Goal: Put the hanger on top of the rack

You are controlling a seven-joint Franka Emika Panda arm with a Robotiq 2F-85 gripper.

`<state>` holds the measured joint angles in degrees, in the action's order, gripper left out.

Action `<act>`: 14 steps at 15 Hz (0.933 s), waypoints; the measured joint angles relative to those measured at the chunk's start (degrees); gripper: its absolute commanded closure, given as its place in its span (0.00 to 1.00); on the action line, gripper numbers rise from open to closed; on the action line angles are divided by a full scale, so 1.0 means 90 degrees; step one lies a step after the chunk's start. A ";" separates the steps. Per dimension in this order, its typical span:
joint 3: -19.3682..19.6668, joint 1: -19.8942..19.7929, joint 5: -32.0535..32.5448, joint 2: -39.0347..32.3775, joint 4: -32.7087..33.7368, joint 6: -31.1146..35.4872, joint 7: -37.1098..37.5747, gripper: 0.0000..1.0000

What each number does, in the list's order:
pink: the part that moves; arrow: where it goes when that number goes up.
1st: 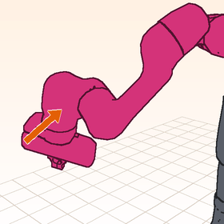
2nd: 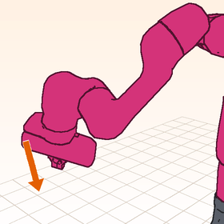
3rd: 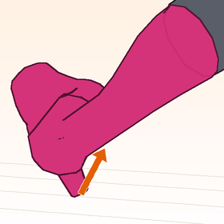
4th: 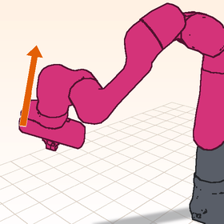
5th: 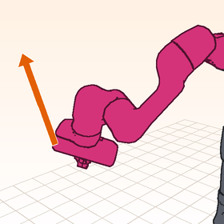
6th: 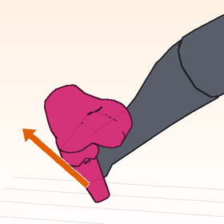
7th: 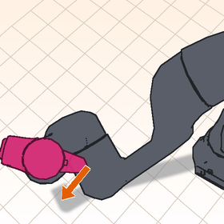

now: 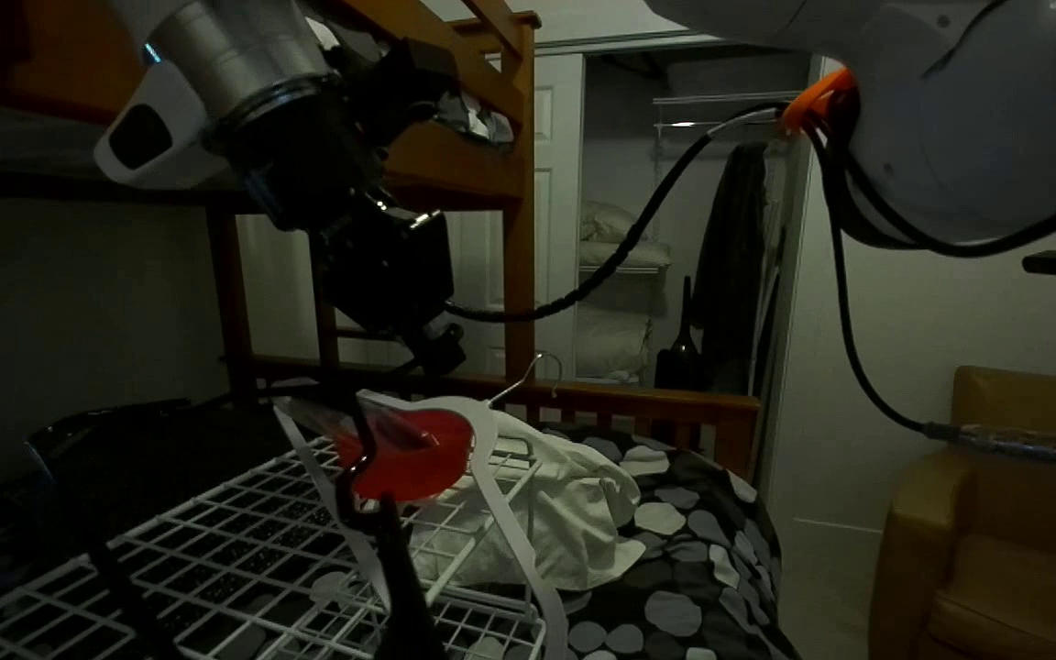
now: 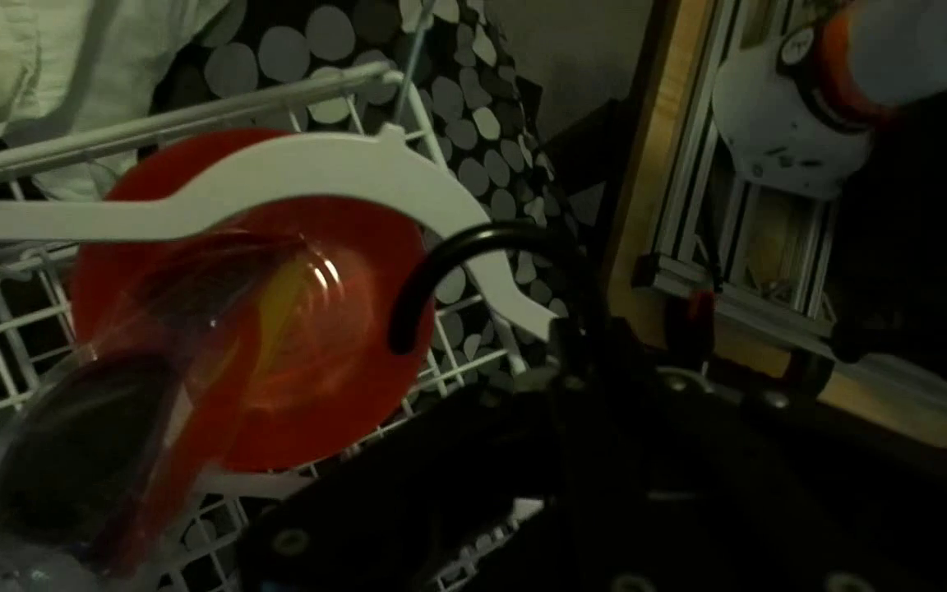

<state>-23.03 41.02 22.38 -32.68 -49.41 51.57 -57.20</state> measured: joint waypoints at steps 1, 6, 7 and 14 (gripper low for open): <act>0.0081 0.0104 0.0175 -0.0010 0.0003 0.0000 -0.0196 0.98; 0.0458 0.0451 0.0578 -0.0050 0.0085 0.0033 -0.0705 0.53; 0.0507 0.0482 0.0582 -0.0070 0.0117 0.0033 -0.0803 0.43; 0.0726 0.0573 0.0580 -0.0171 0.0352 0.0018 -0.1062 0.00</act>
<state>-16.50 46.18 27.60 -34.23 -46.24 51.73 -66.76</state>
